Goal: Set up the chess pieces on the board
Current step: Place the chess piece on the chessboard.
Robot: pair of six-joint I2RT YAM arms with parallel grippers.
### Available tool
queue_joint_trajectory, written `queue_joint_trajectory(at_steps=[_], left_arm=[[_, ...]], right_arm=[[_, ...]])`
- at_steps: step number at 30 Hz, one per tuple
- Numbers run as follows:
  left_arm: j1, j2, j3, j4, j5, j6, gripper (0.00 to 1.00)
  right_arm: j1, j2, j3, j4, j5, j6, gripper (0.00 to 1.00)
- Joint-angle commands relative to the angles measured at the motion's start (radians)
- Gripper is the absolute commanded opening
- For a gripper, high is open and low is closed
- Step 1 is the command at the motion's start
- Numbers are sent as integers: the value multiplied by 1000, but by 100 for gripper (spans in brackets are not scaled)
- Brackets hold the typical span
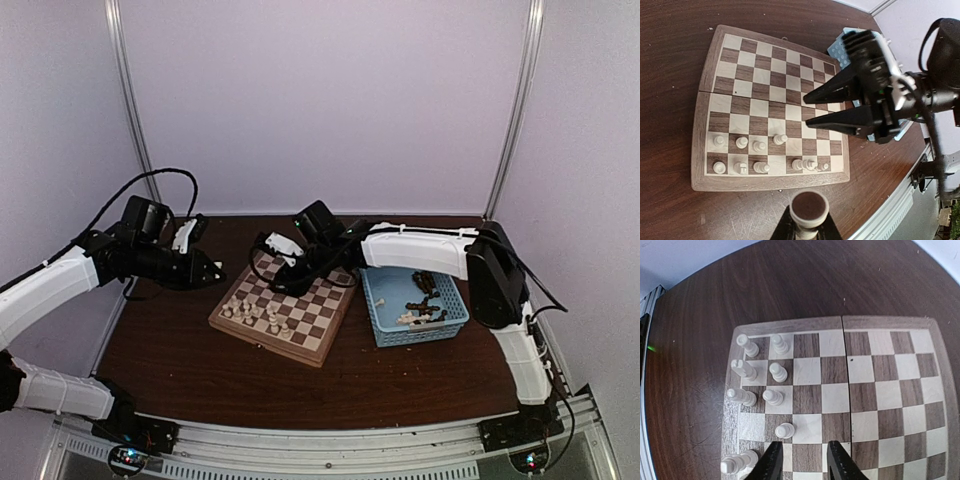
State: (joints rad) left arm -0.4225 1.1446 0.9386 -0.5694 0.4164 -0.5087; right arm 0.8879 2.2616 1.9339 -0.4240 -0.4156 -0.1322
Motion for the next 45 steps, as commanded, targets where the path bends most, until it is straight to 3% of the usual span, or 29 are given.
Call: queue_joint_trajectory(at_steps=[1,11,45], left_arm=[[8,-7,13,41,9,-4,9],[8,-9,0,45,5,4,9],[8,-3,-3,46,7,10,9]], right_arm=[[-5,53,27,5,-21,27,30],[-6,125,43,-6,-15,25,0],[-4,190,90,-40,-153,22,0]])
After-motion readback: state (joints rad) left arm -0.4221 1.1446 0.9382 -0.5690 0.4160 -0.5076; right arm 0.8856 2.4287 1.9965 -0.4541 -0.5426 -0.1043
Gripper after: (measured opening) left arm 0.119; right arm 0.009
